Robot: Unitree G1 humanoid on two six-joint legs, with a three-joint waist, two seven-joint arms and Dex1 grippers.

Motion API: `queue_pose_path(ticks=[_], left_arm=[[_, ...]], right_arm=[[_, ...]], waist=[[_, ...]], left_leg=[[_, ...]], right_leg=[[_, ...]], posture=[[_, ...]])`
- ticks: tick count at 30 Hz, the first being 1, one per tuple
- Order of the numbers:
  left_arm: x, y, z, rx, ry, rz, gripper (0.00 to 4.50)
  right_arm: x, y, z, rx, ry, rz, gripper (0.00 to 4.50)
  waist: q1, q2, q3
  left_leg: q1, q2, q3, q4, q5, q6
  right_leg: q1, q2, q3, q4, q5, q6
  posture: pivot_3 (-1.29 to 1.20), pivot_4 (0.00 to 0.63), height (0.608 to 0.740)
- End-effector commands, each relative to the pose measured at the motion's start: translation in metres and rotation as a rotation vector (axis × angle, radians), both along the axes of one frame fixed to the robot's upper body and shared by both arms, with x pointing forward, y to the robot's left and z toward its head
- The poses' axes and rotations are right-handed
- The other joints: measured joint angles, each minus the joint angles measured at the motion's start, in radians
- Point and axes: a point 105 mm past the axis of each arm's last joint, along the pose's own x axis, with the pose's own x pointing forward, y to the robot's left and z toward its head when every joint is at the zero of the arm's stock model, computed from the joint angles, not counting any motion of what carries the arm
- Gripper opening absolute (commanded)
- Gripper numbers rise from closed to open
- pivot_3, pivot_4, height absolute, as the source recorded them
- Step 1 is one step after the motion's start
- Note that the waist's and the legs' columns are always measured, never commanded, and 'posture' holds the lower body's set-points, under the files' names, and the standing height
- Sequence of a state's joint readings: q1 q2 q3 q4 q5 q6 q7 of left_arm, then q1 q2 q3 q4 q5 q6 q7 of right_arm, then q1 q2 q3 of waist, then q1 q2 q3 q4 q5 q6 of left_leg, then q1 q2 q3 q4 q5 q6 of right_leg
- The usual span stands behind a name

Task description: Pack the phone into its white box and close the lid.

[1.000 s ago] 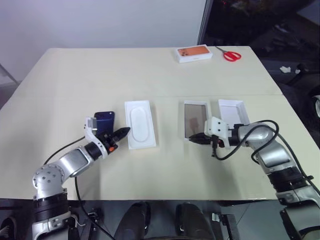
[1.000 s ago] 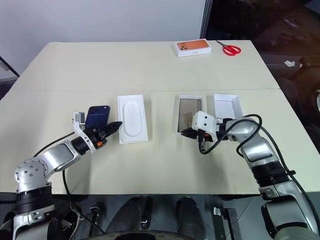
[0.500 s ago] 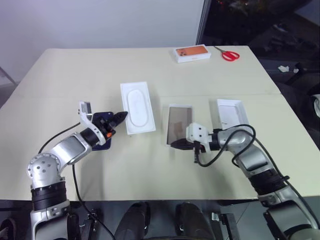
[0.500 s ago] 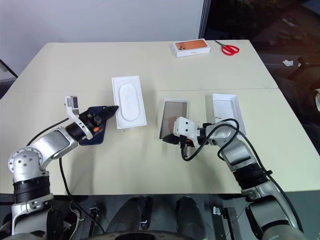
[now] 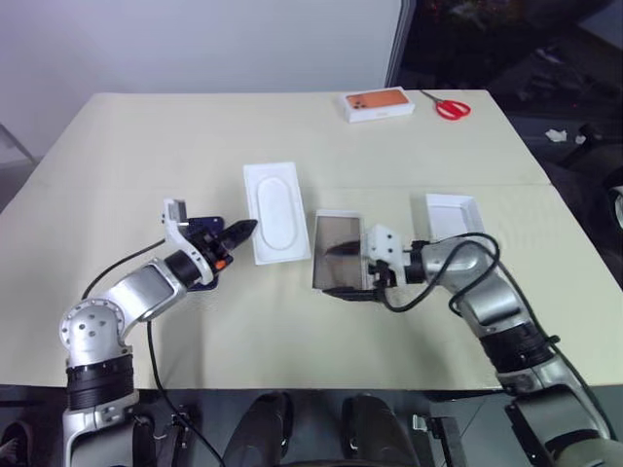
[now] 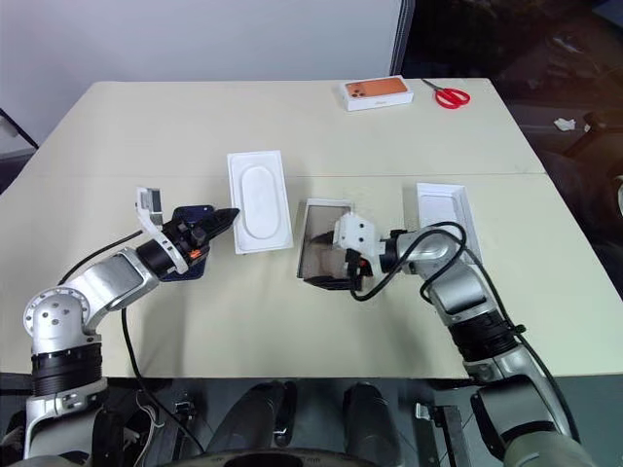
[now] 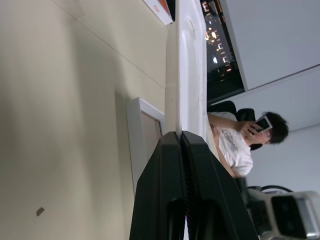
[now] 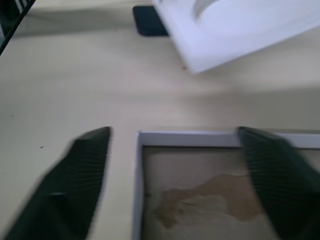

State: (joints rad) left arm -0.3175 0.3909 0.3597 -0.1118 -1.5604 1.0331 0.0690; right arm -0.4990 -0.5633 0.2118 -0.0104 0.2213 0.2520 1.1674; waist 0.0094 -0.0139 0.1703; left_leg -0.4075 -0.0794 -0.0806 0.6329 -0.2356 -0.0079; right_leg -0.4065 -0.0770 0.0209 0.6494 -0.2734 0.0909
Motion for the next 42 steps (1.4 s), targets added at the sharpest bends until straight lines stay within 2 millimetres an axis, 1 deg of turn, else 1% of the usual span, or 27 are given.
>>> queue_pose_path(ticks=[1,3,4,6,10,15,17,18,21,22,23,24,28,31,33,36,37,39,40,41,42], left_arm=[[-0.002,-0.020,0.003,-0.011,-0.030,-0.066,0.00],[0.001,-0.030,-0.003,-0.012,-0.011,-0.081,0.00],[0.003,-0.034,-0.005,-0.016,-0.003,-0.086,0.00],[0.005,-0.040,-0.009,-0.014,0.009,-0.095,0.00],[0.012,-0.061,-0.019,-0.028,0.052,-0.145,0.00],[0.012,-0.076,-0.028,-0.007,0.084,-0.193,0.00],[0.010,-0.079,-0.031,0.000,0.086,-0.206,0.63],[0.010,-0.079,-0.032,0.005,0.086,-0.208,0.88],[0.011,-0.078,-0.030,0.020,0.067,-0.200,2.31],[0.011,-0.077,-0.028,0.023,0.058,-0.199,2.90],[0.011,-0.077,-0.027,0.026,0.054,-0.199,3.27],[0.011,-0.077,-0.027,0.027,0.052,-0.199,3.27],[0.011,-0.074,-0.022,0.055,0.024,-0.196,3.27],[0.012,-0.066,-0.015,0.081,-0.015,-0.167,3.27],[0.012,-0.062,-0.013,0.090,-0.030,-0.156,3.27],[0.014,-0.046,-0.004,0.099,-0.085,-0.102,3.34],[0.014,-0.044,-0.002,0.100,-0.094,-0.095,3.34],[0.014,-0.039,-0.002,0.118,-0.107,-0.086,3.34],[0.014,-0.036,-0.003,0.120,-0.106,-0.079,3.34],[0.014,-0.034,-0.004,0.120,-0.104,-0.074,3.34],[0.014,-0.033,-0.004,0.130,-0.105,-0.068,3.34]], right_arm=[[0.001,-0.036,0.032,-0.001,-0.031,-0.046,4.47],[0.006,-0.060,0.030,-0.046,-0.030,-0.111,4.47],[0.009,-0.068,0.029,-0.064,-0.037,-0.136,4.47],[0.011,-0.075,0.026,-0.086,-0.048,-0.162,4.47],[0.011,-0.081,0.024,-0.096,-0.077,-0.190,4.47],[0.011,-0.079,0.022,-0.096,-0.097,-0.202,4.47],[0.011,-0.080,0.020,-0.105,-0.104,-0.208,4.50],[0.011,-0.081,0.019,-0.107,-0.105,-0.209,4.50],[0.012,-0.078,0.020,-0.100,-0.111,-0.208,4.50],[0.012,-0.076,0.020,-0.092,-0.112,-0.207,4.50],[0.013,-0.074,0.021,-0.085,-0.113,-0.207,4.50],[0.014,-0.072,0.021,-0.081,-0.113,-0.206,4.50],[0.025,-0.052,0.028,-0.013,-0.148,-0.208,4.50],[0.039,-0.038,0.041,0.061,-0.196,-0.249,4.50],[0.044,-0.032,0.045,0.094,-0.204,-0.265,4.50],[0.049,-0.013,0.036,0.082,-0.214,-0.263,3.65],[0.049,-0.009,0.034,0.076,-0.220,-0.263,3.10],[0.054,-0.005,0.023,0.011,-0.243,-0.269,2.01],[0.062,-0.004,0.016,-0.026,-0.259,-0.300,1.37],[0.067,-0.003,0.011,-0.051,-0.271,-0.321,0.98],[0.074,-0.004,0.005,-0.099,-0.294,-0.348,0.38]], waist=[[0.004,0.000,0.000],[0.007,0.000,0.000],[0.006,0.000,0.000],[0.001,-0.001,0.000],[-0.003,-0.001,0.000],[-0.003,-0.001,0.000],[0.001,-0.001,0.000],[0.002,-0.001,0.000],[0.003,-0.001,0.000],[0.002,-0.001,0.000],[0.002,-0.001,0.000],[0.002,-0.001,0.000],[-0.003,-0.001,0.000],[-0.004,-0.001,0.000],[-0.003,-0.001,0.000],[-0.002,-0.002,0.000],[-0.002,-0.002,0.000],[-0.002,-0.001,0.000],[-0.002,-0.001,0.000],[-0.003,-0.001,0.000],[-0.004,-0.001,0.000]], left_leg=[[0.000,0.000,0.000,0.000,0.000,0.000],[0.000,-0.002,0.000,0.001,0.000,0.001],[0.000,-0.002,-0.001,0.001,-0.001,0.001],[0.000,-0.002,0.000,0.001,-0.001,0.002],[0.000,0.000,0.000,-0.001,0.000,0.000],[0.000,0.000,0.000,0.000,0.000,0.000],[0.000,0.000,0.000,0.000,0.000,0.000],[0.000,0.000,0.000,0.000,0.000,0.000],[0.000,-0.001,0.000,0.000,0.000,0.000],[0.000,-0.001,0.000,0.000,0.001,-0.001],[0.000,-0.001,0.000,0.000,0.001,-0.001],[0.000,-0.001,0.000,0.000,0.001,-0.002],[0.000,0.000,0.000,0.000,0.003,-0.005],[0.000,0.000,0.000,0.000,0.004,-0.006],[0.000,0.000,0.000,0.000,0.004,-0.006],[0.000,-0.001,0.000,0.000,0.004,-0.006],[0.000,-0.001,0.000,0.000,0.004,-0.006],[0.000,-0.001,0.000,0.000,0.004,-0.006],[0.000,-0.001,0.000,0.000,0.004,-0.006],[0.000,-0.001,0.000,0.000,0.004,-0.006],[0.000,-0.001,0.000,0.000,0.004,-0.006]], right_leg=[[0.000,0.000,0.000,0.000,0.000,0.000],[0.001,-0.001,-0.001,-0.001,0.000,0.000],[0.001,-0.002,-0.001,-0.001,0.000,0.000],[0.002,-0.002,-0.001,-0.001,0.000,0.000],[0.000,0.000,0.000,0.000,0.000,0.000],[0.000,0.000,0.000,0.000,0.000,0.000],[0.000,0.000,0.000,0.000,0.000,0.000],[0.000,0.000,0.000,0.000,0.000,0.000],[0.000,0.000,0.000,0.000,0.000,0.000],[0.000,0.000,0.000,0.000,0.000,0.000],[0.000,0.000,0.000,0.000,0.000,0.000],[0.000,0.000,0.000,0.000,0.000,0.000],[0.000,0.000,0.000,0.000,0.000,0.000],[0.000,0.000,0.000,0.000,0.000,0.000],[0.000,0.000,0.000,0.000,0.000,0.000],[0.000,0.000,0.000,0.000,0.000,0.000],[0.000,0.000,0.000,0.000,0.000,0.000],[-0.001,0.000,0.000,0.000,0.000,0.000],[0.000,0.000,0.000,0.000,0.000,0.000],[-0.001,0.000,0.000,0.000,0.000,0.000],[0.000,0.000,0.000,0.000,0.000,0.000]], posture=[[0.00,0.150,0.740],[0.00,0.150,0.740],[0.00,0.150,0.740],[0.00,0.150,0.740],[0.00,0.150,0.740],[0.00,0.150,0.740],[0.00,0.150,0.740],[0.00,0.150,0.740],[0.00,0.150,0.740],[0.00,0.150,0.740],[0.00,0.150,0.740],[0.00,0.150,0.740],[0.00,0.150,0.740],[0.00,0.150,0.740],[0.00,0.150,0.740],[0.00,0.150,0.740],[0.00,0.150,0.740],[0.00,0.150,0.740],[0.00,0.150,0.740],[0.00,0.150,0.740],[0.00,0.150,0.740]])
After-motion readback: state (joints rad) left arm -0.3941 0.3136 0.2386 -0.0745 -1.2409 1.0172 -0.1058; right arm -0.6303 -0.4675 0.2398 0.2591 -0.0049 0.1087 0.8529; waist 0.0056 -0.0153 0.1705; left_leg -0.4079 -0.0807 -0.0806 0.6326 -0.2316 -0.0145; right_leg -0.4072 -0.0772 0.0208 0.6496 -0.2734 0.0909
